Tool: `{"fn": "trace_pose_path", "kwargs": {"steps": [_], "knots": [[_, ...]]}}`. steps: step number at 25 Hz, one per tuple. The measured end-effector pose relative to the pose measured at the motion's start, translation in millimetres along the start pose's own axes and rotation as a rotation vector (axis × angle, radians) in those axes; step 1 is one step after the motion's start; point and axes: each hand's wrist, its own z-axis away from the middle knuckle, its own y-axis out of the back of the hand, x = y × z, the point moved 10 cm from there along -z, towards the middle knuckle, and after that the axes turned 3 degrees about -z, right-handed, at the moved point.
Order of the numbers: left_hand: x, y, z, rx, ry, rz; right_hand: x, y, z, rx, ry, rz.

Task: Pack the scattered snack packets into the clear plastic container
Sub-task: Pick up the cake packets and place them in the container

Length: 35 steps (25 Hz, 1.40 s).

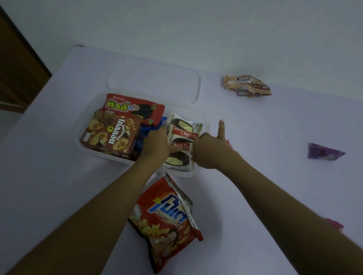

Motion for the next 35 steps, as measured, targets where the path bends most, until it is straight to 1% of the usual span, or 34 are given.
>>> {"fn": "trace_pose_path", "kwargs": {"steps": [2,4,6,7,8,9,12,14,20,23,25,29,30,32,34,35], "knots": [[3,-1,-3,0.015,-0.019,-0.020,5,17,1,0.106,0.014,-0.033],[1,-2,-8,0.035,0.001,-0.036,16,37,5,0.275,0.003,-0.087],[1,-2,-10,0.037,0.042,-0.030,35,55,15,0.534,-0.034,-0.238],[1,-4,-11,0.019,0.064,-0.017,46,57,22,0.636,-0.083,-0.347],[1,-8,-12,-0.015,0.089,-0.004,56,54,26,0.671,-0.143,-0.470],[3,-11,-12,-0.046,0.110,0.010,64,46,25,0.649,-0.199,-0.592],[4,-13,-18,-0.090,0.160,0.044,76,20,16,0.477,-0.323,-0.927],[4,-11,-20,-0.082,0.169,0.051,81,16,14,0.465,-0.346,-1.061],[12,-15,-14,-0.090,0.148,0.106,83,10,13,0.430,-0.360,-1.101],[14,-14,-12,-0.050,0.102,0.085,89,13,19,0.411,-0.343,-1.085],[16,-10,-8,-0.023,0.063,0.022,104,20,34,0.477,-0.363,-1.093],[35,0,3,0.034,-0.012,-0.084,147,24,84,0.669,-0.443,-0.931],[44,4,7,0.070,-0.034,-0.120,159,19,101,0.711,-0.473,-0.914],[70,13,18,0.198,-0.108,-0.128,179,8,141,0.806,-0.562,-0.851],[116,10,36,0.305,-0.290,-0.055,197,-15,184,0.842,-0.731,-0.733],[139,0,45,0.313,-0.386,-0.021,205,-33,203,0.801,-0.857,-0.675]]}}
